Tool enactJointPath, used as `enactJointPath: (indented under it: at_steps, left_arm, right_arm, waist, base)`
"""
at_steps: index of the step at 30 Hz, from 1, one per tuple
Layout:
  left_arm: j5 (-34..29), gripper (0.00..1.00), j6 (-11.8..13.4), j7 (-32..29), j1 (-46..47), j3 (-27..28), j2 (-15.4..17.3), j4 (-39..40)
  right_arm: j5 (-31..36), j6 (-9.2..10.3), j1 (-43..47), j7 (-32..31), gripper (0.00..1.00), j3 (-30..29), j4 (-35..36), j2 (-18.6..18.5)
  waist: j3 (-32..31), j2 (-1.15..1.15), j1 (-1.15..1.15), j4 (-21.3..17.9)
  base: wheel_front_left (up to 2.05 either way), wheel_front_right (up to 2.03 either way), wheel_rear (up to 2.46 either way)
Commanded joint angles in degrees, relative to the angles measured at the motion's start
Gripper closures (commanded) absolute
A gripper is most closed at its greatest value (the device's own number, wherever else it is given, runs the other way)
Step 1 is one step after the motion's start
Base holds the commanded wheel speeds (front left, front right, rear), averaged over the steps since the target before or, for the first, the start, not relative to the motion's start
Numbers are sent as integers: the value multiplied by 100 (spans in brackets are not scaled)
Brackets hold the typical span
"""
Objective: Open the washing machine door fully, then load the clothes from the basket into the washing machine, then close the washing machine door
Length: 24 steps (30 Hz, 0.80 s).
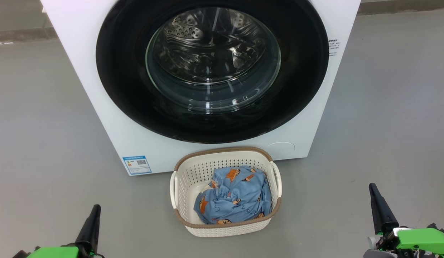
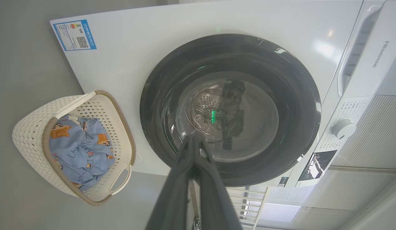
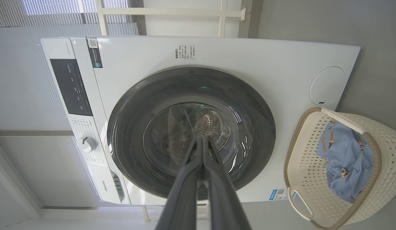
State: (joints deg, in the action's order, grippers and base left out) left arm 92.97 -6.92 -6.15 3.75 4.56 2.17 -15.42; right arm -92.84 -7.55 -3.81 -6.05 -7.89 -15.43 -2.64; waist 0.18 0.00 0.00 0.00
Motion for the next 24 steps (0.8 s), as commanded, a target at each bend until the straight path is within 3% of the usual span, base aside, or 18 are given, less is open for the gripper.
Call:
enactJointPath:
  at_steps: [1,5,6,16,24]
  left_arm:
    - [-81,100,-57,-35,244,196,71,139]
    - [-81,100,-57,-35,244,196,71,139]
    - [0,0,0,0,0,0,0,0]
    - [-32,0,7,111,-146,-61,-78,-185]
    - [-109,0,3,246,-158,-83,-68,-139]
  right_arm:
    - [67,6,-237,-44,100,138,141,-23]
    - [67,6,-237,-44,100,138,141,-23]
    - [0,0,0,0,0,0,0,0]
    - [15,0,137,102,0,61,-192,46]
    - [90,1,141,239,0,158,-132,31]
  waist:
    - [0,0,0,0]
    - [0,0,0,0]
    - [0,0,0,0]
    - [-6,0,13,1]
    - [8,0,0,5]
  base:
    - [0,0,0]
    - [0,0,0]
    - [0,0,0]
    - [0,0,0]
    - [0,0,0]
